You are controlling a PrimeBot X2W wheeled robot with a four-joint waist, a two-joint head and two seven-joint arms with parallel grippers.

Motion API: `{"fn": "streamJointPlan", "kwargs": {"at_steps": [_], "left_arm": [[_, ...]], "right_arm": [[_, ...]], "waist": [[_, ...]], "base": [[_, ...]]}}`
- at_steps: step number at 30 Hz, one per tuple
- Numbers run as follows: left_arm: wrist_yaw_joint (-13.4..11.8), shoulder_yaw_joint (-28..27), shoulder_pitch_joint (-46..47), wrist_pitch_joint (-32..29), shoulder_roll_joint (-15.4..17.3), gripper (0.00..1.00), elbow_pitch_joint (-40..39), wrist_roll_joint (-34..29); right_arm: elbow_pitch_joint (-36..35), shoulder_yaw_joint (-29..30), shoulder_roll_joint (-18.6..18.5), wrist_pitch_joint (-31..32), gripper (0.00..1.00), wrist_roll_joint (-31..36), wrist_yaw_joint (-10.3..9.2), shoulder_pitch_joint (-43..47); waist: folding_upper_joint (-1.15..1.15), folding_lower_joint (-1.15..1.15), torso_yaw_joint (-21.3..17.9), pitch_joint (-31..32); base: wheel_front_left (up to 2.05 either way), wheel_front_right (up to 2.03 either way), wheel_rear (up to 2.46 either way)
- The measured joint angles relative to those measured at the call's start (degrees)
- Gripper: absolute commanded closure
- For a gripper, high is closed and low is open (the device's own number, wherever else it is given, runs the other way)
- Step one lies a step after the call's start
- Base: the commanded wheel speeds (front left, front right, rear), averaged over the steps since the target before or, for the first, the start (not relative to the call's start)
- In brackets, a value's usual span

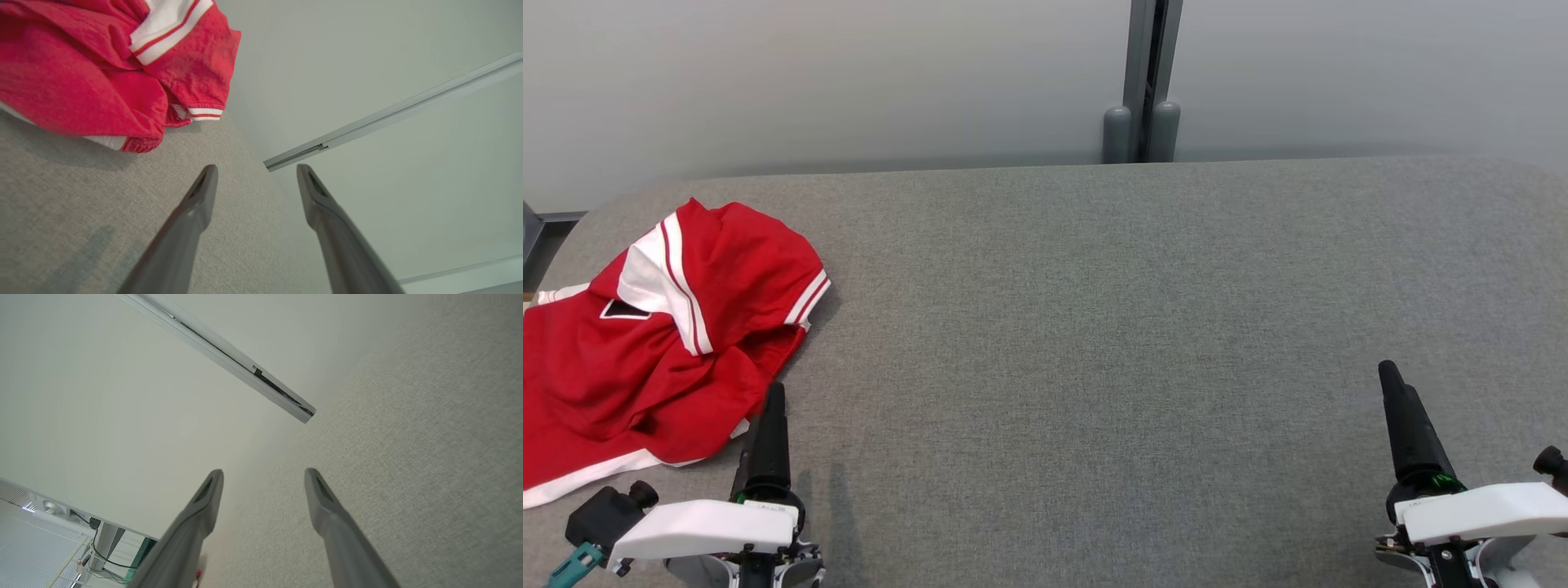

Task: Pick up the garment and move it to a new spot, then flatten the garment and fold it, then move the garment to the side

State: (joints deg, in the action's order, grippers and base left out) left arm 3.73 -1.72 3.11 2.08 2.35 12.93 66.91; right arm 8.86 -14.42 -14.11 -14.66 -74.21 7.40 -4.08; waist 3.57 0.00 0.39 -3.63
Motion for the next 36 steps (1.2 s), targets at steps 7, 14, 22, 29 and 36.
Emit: {"fn": "streamJointPlan", "kwargs": {"at_steps": [7,14,22,29,36], "left_arm": [[0.35,0.51,-0.29,1.35,0.08,0.0,0.46,-7.69],[0.76,-0.01,-0.31,2.61,0.25,0.0,0.74,-16.1],[1.22,-0.69,-0.43,4.05,0.22,0.0,0.14,-23.6],[1.34,-0.75,-1.01,5.1,0.23,0.0,-0.18,-29.39],[1.81,-0.79,-1.27,6.3,0.53,0.0,0.21,-35.34]], "right_arm": [[0.14,1.72,0.63,0.0,0.0,9.06,0.0,0.34],[0.43,3.24,0.8,0.0,0.0,17.12,0.0,0.57],[0.49,4.9,1.29,0.0,0.0,25.29,0.0,0.7],[0.59,6.27,1.89,-0.01,0.0,31.6,0.0,1.06],[0.91,7.59,2.94,-0.01,0.0,38.13,0.01,1.38]], "waist": [[0.0,0.0,0.17,0.1],[0.0,0.0,0.31,0.15],[0.0,0.0,0.51,0.26],[0.0,0.0,0.64,0.29],[0.0,0.0,0.73,0.24]], "base": [[0.0,0.0,0.0],[0.0,0.0,0.0],[0.0,0.0,0.0],[0.0,0.0,0.0],[0.0,0.0,0.0]]}}
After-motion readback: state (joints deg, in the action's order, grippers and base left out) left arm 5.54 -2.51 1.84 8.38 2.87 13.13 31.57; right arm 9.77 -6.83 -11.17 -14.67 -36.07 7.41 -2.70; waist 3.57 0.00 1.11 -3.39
